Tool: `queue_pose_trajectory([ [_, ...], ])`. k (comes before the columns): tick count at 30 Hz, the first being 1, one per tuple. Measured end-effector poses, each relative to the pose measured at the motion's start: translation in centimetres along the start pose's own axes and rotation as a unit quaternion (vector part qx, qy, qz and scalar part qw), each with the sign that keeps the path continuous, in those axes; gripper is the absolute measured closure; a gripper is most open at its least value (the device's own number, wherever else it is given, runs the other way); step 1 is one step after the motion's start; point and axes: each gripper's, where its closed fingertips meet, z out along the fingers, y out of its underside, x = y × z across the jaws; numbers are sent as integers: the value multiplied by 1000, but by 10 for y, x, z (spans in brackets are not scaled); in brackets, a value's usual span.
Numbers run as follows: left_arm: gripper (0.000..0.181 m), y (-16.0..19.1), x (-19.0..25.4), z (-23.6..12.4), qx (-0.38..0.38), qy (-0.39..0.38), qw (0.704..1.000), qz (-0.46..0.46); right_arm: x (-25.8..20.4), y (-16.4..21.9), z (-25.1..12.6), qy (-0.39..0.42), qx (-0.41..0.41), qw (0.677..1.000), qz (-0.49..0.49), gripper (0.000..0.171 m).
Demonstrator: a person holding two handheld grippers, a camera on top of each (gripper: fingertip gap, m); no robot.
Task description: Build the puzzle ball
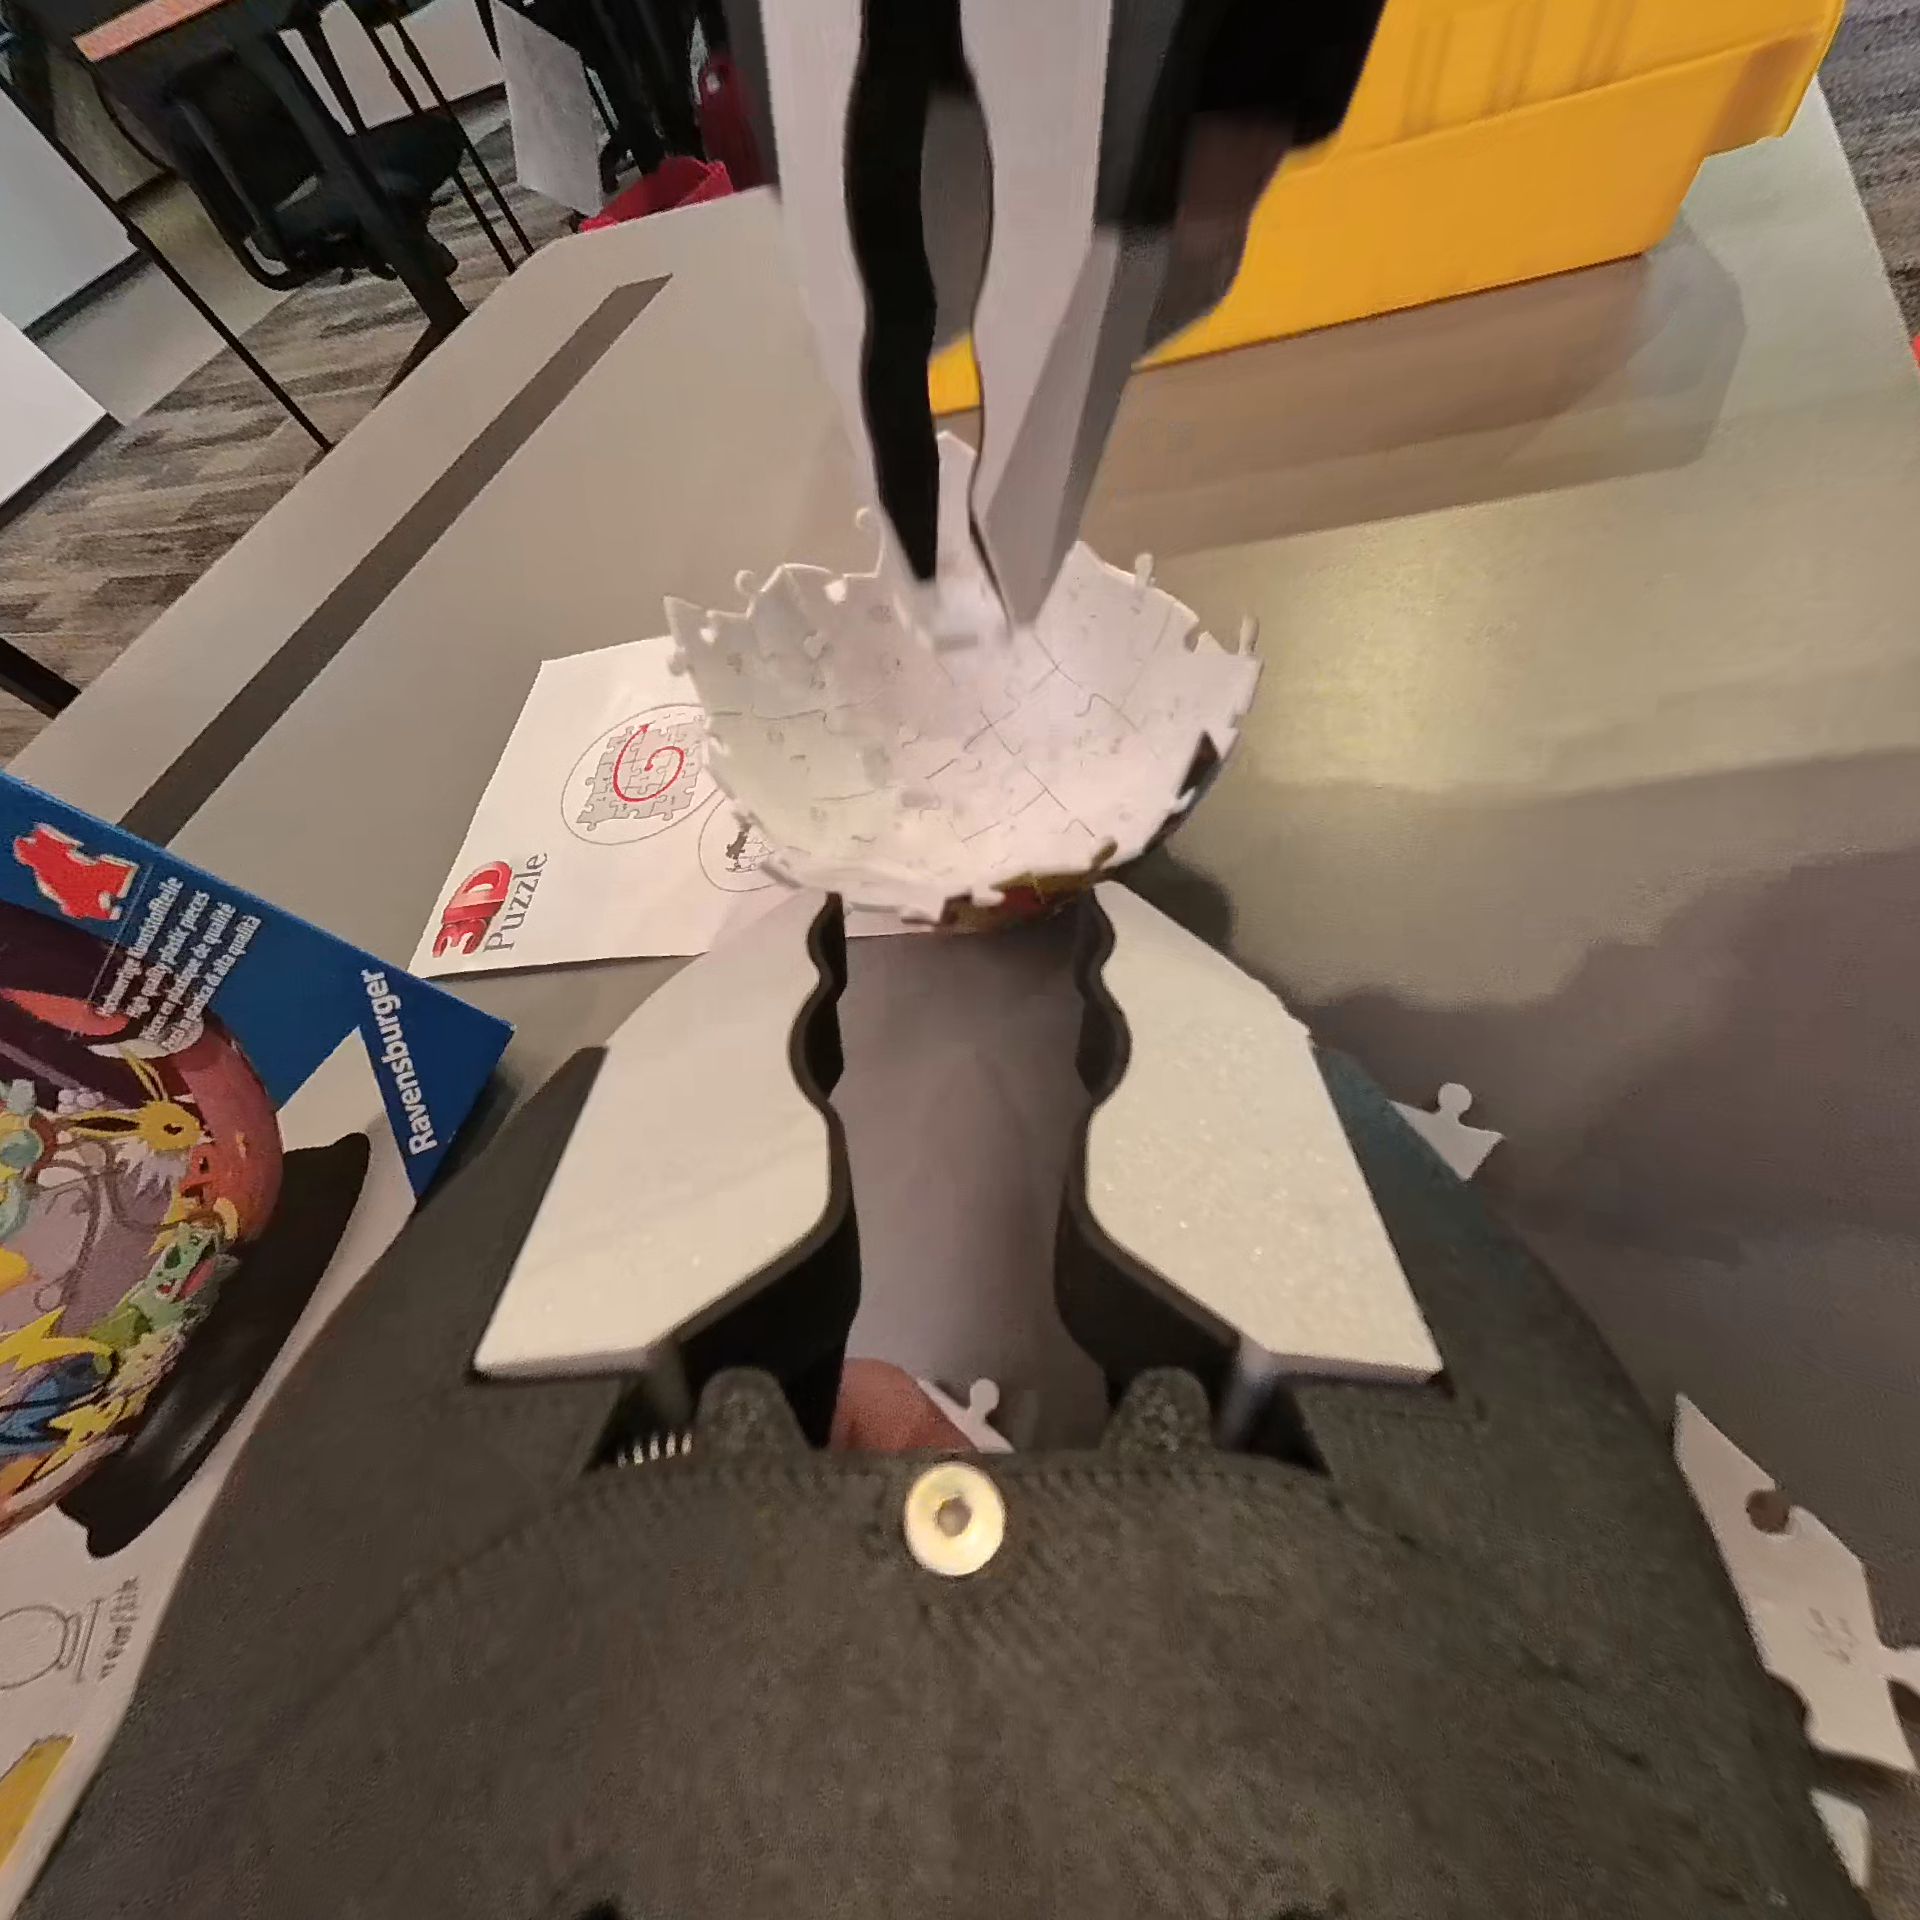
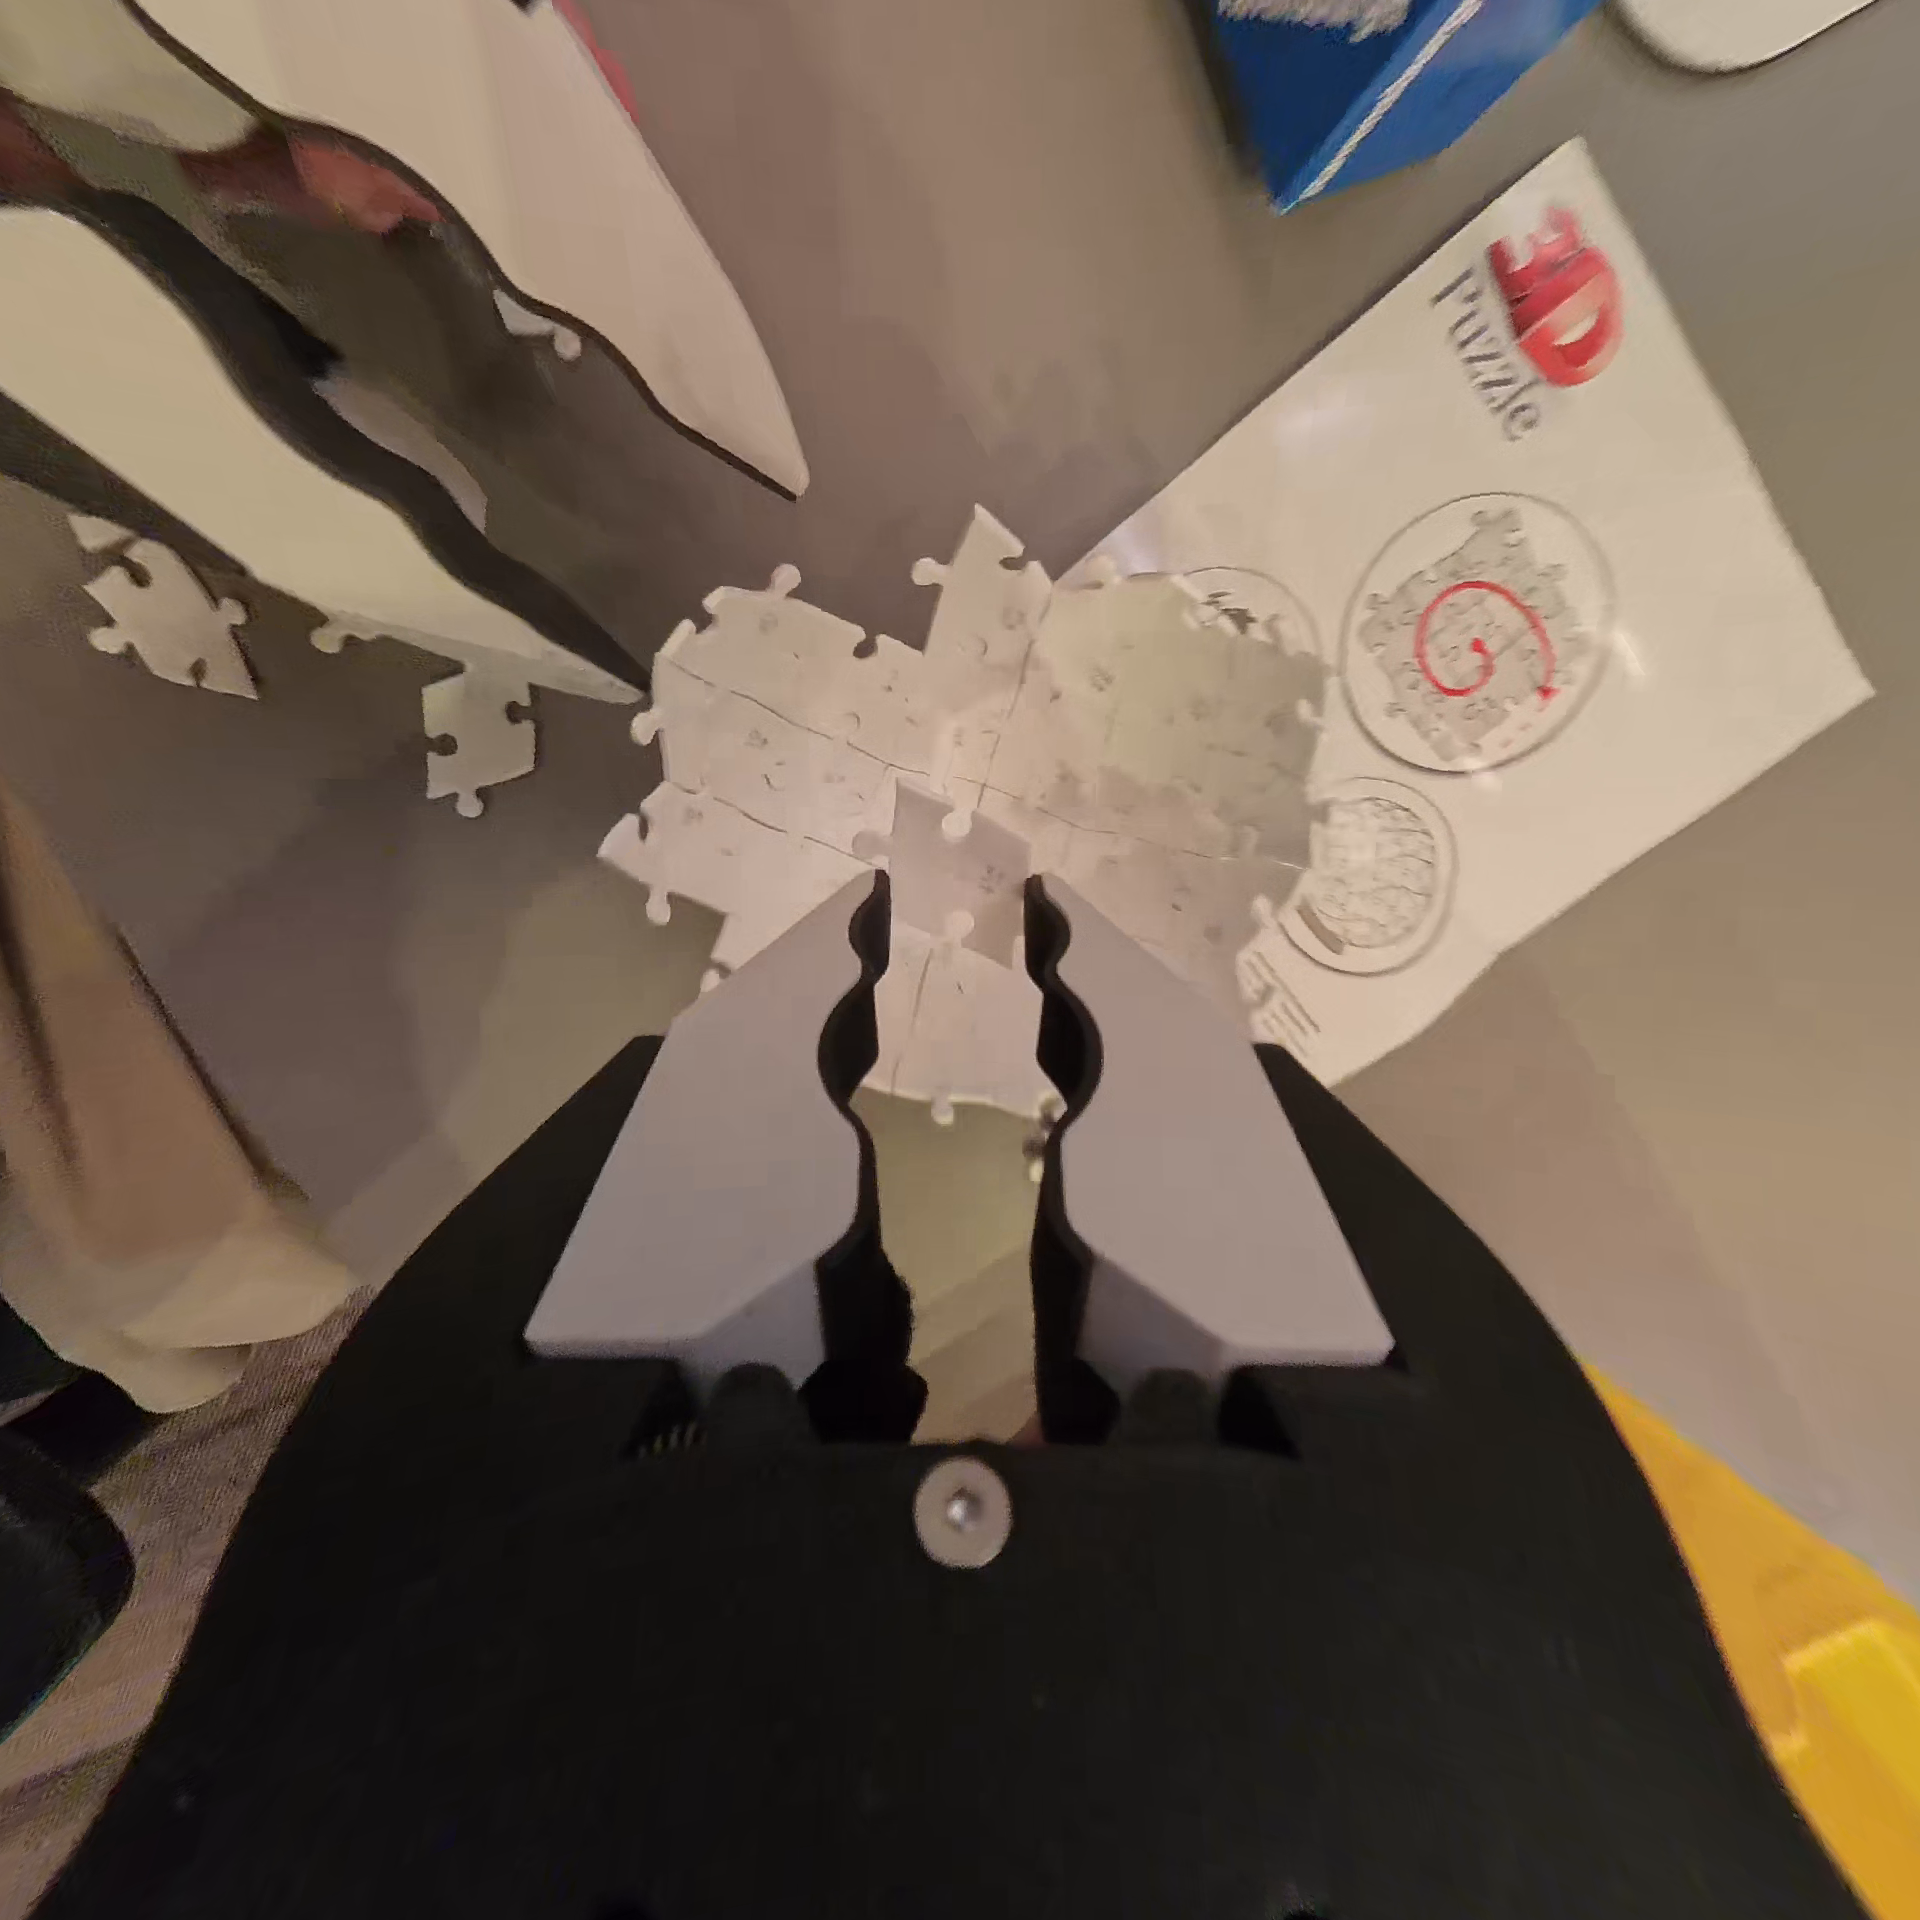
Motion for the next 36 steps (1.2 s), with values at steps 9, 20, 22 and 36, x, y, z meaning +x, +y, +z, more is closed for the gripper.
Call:
queue_pose_trajectory([
  [9, 140, 5, -17, -41, -26, -12, 1000, -14, -42, 35, -67, 22, 73, 995, 66, 147],
  [20, 143, 27, -3, -83, -82, -25, 995, -52, -114, 59, 36, -32, 81, 977, 194, 147],
  [22, 143, 30, 8, -84, -91, -22, 994, -52, -111, 49, 41, -17, 103, 972, 211, 147],
  [36, 143, 35, 32, -84, -113, -9, 992, -48, -107, 55, 41, 2, 96, 988, 121, 145],
])
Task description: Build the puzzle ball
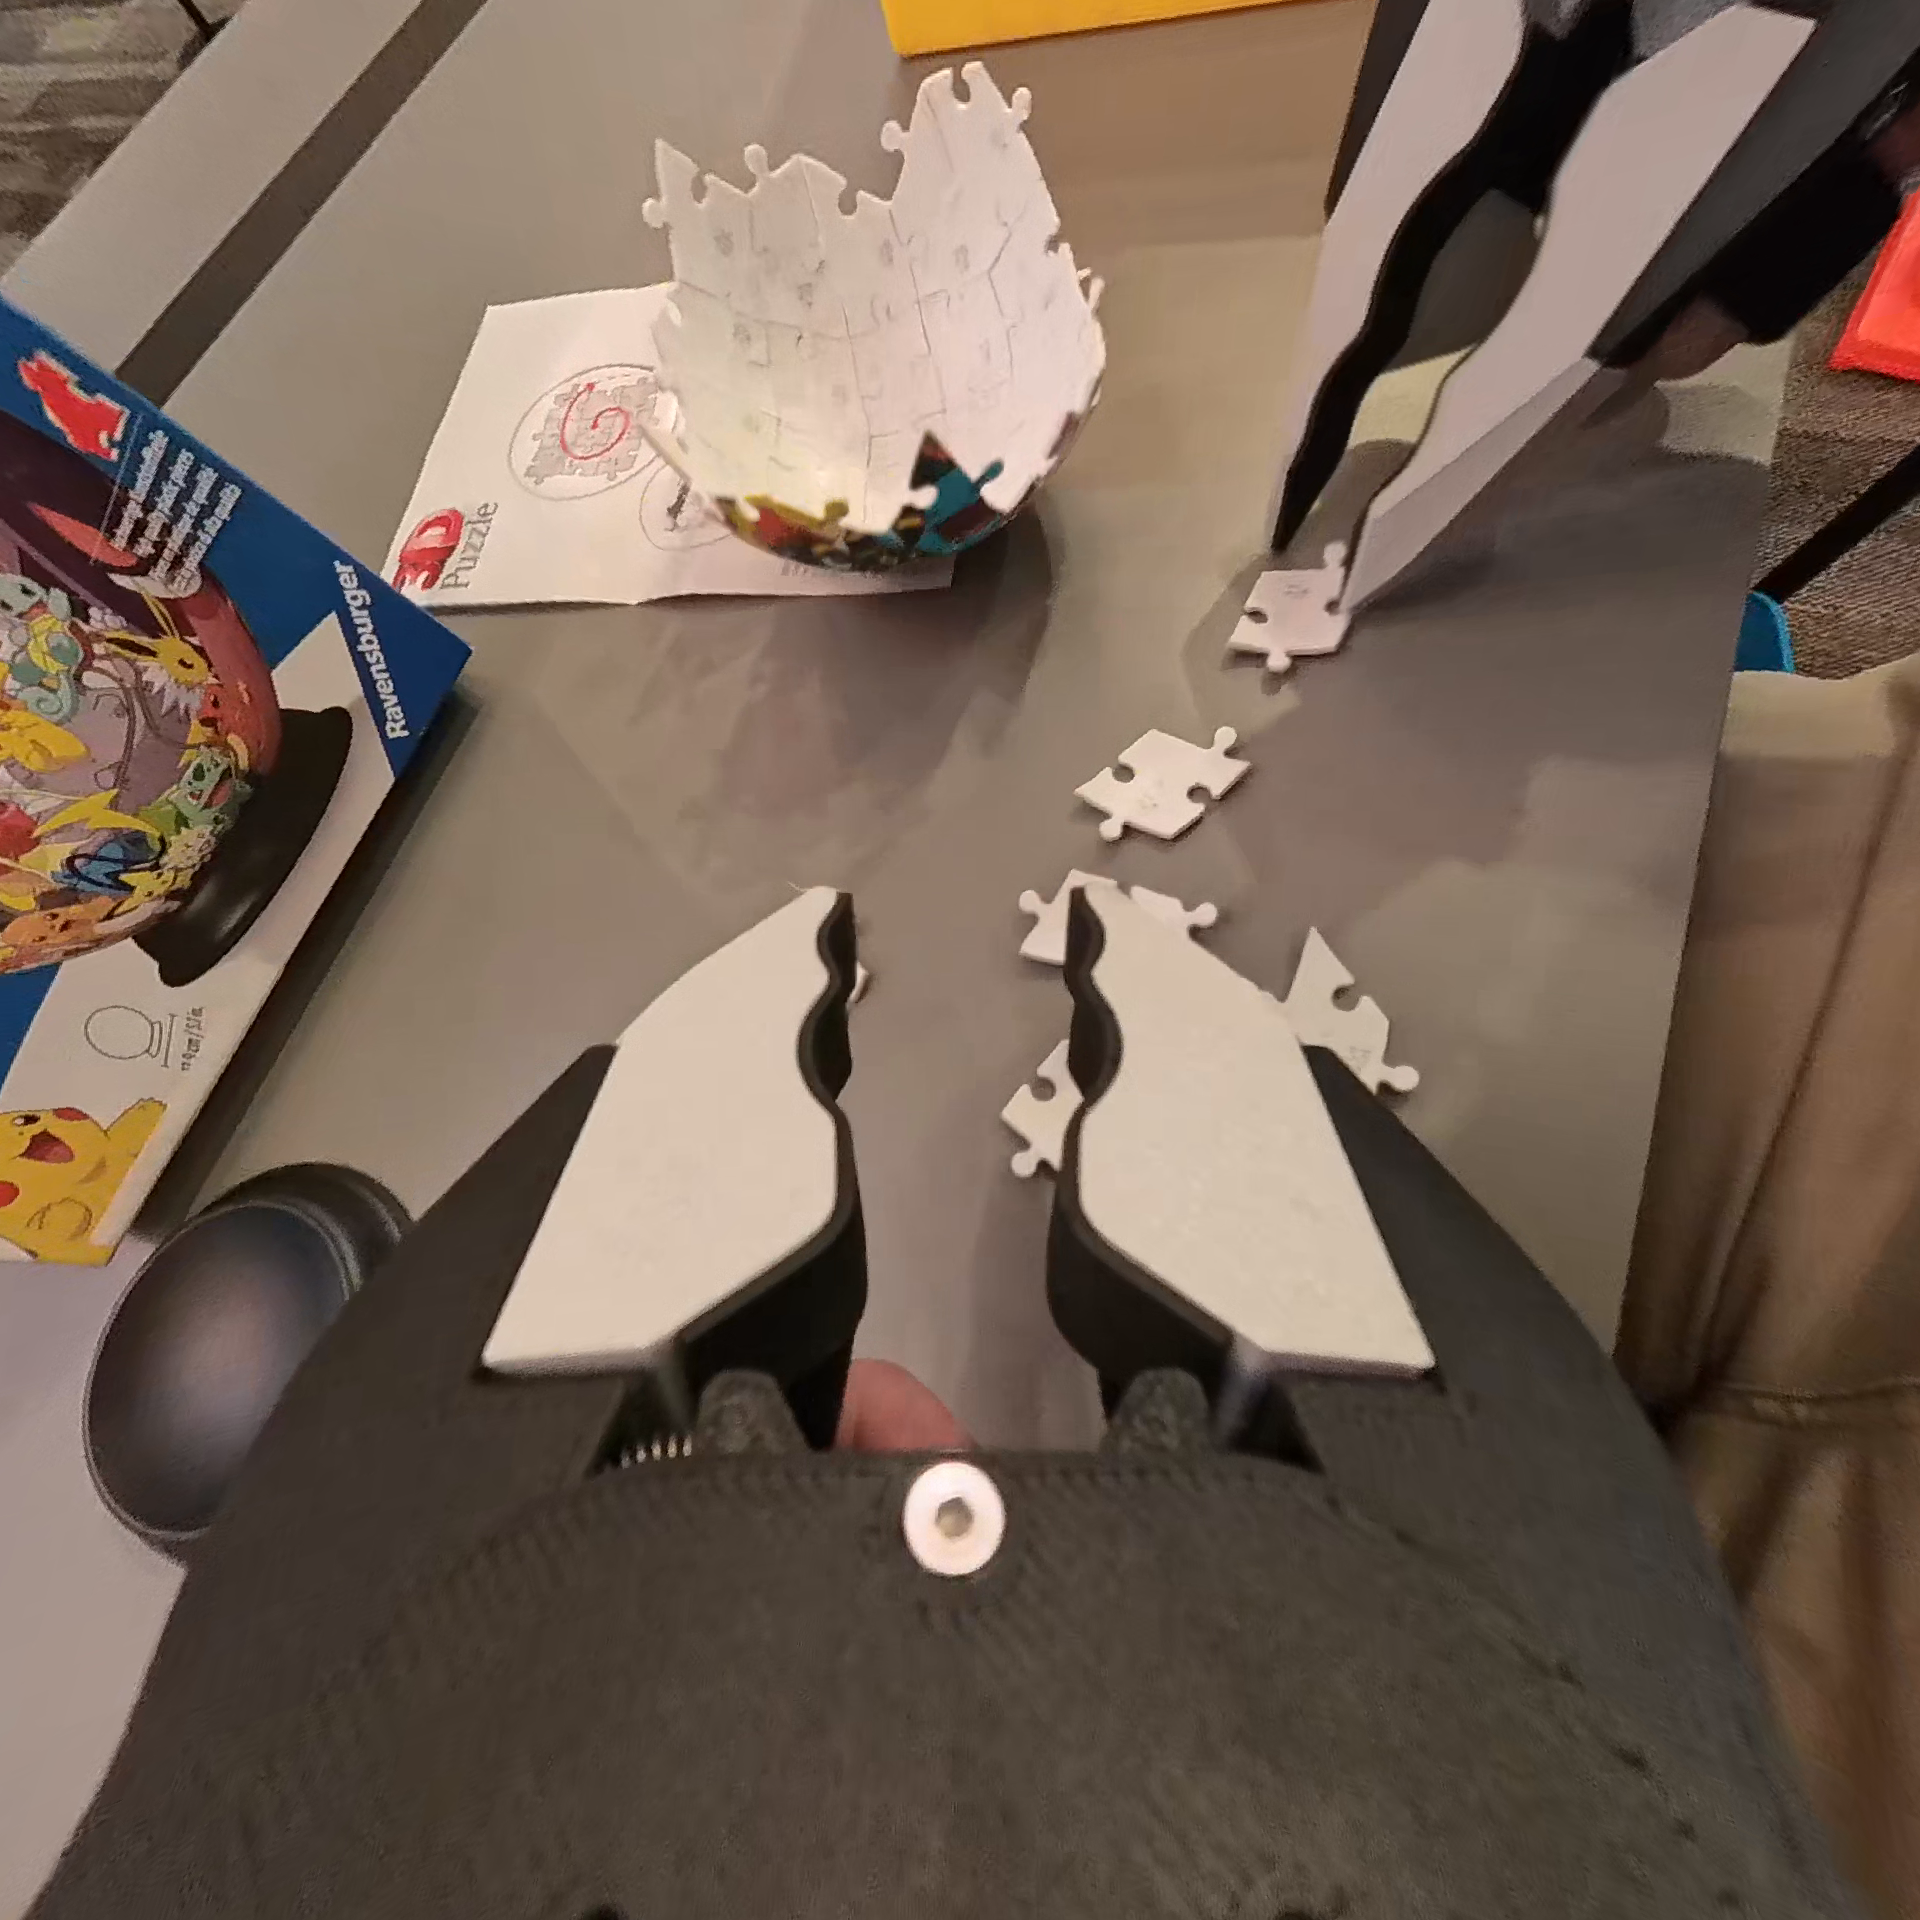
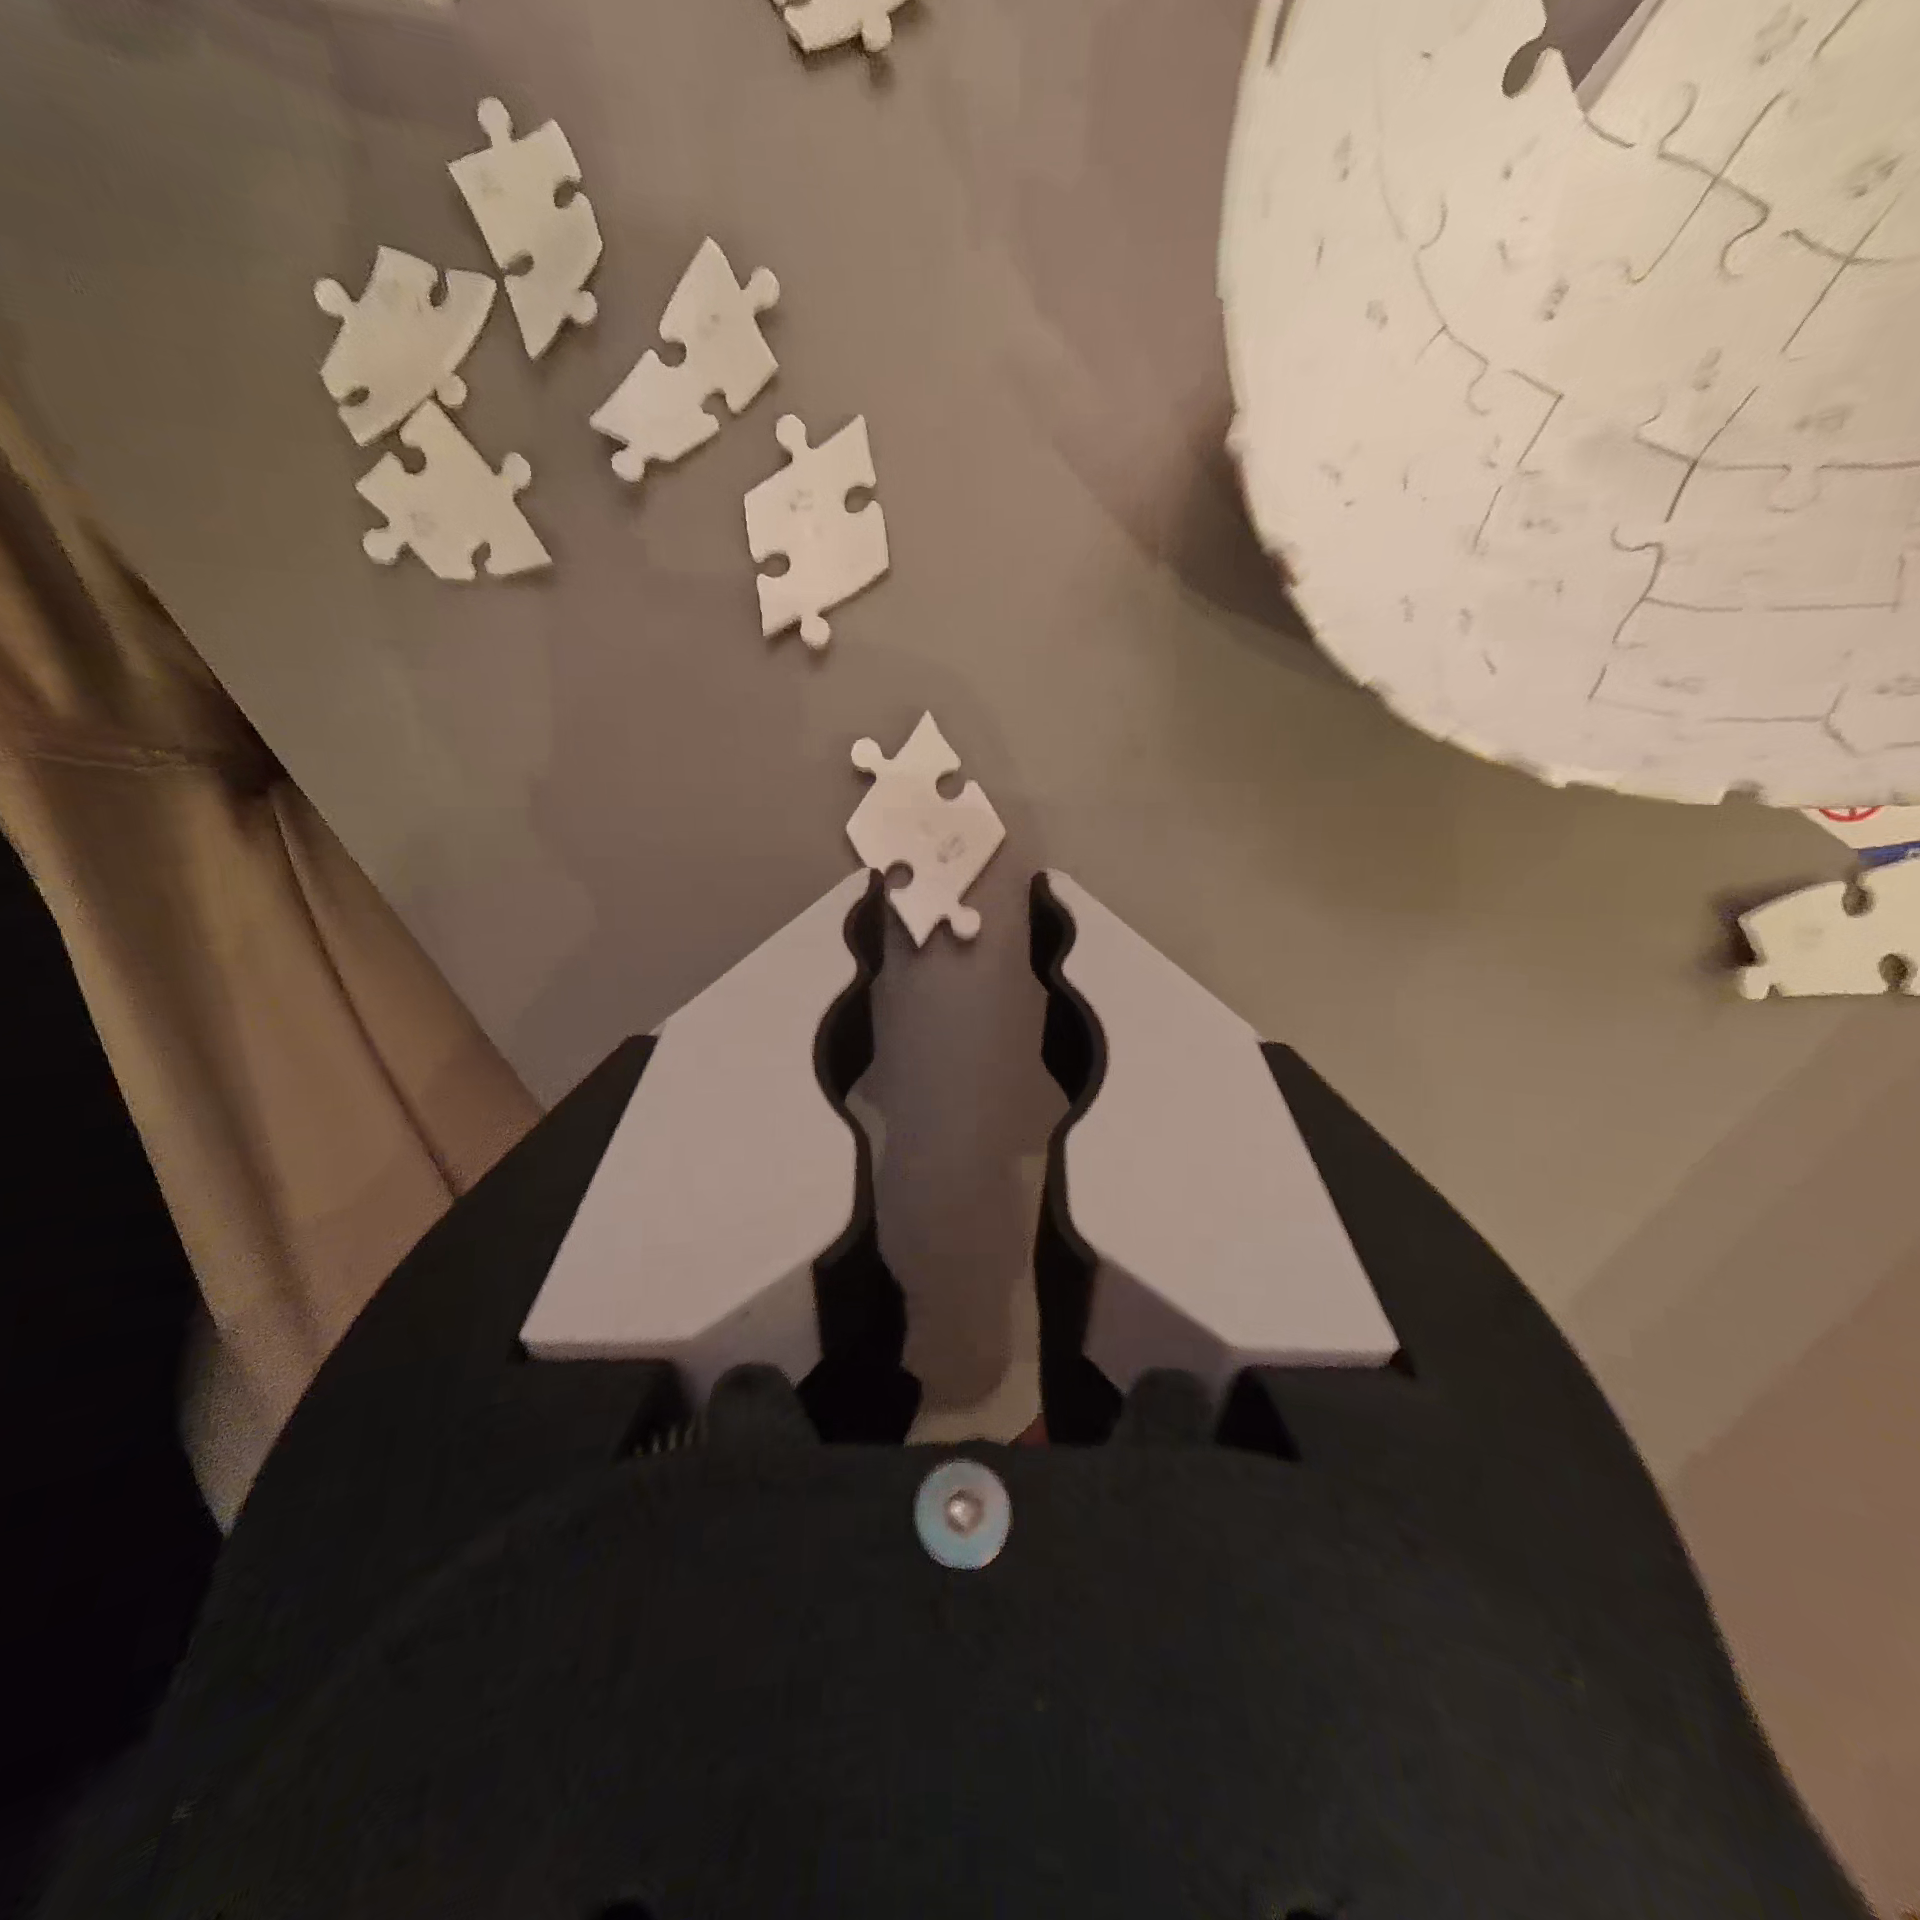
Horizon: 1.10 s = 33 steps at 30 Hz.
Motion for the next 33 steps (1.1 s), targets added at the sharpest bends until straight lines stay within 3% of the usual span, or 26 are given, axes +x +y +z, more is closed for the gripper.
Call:
queue_pose_trajectory([
  [4, 143, -8, 6, 6, 8, 6, 1000, 10, 3, 0, 1, 5, 11, 1000, 17, 164],
  [13, 145, -32, 37, 27, 33, 65, 997, 37, 0, 5, -3, 12, 36, 997, 65, 165],
  [14, 145, -35, 44, 31, 34, 75, 996, 43, 0, 5, -4, 14, 39, 997, 72, 171],
  [21, 144, -30, 72, 57, 4, 113, 991, 67, 5, 12, -13, 22, 58, 992, 110, 171],
  [23, 144, -26, 68, 61, -9, 104, 992, 69, 2, 12, -15, 11, 58, 993, 101, 154],
  [28, 145, -22, 79, 71, -37, 107, 989, 99, -5, 11, -8, -16, 42, 996, 77, 147],
  [31, 147, -19, 84, 79, -59, 92, 986, 126, -8, 8, -5, -17, 39, 997, 65, 149],
  [33, 150, -22, 88, 82, -64, 83, 984, 143, -8, 7, -2, -12, 42, 997, 67, 163],
])
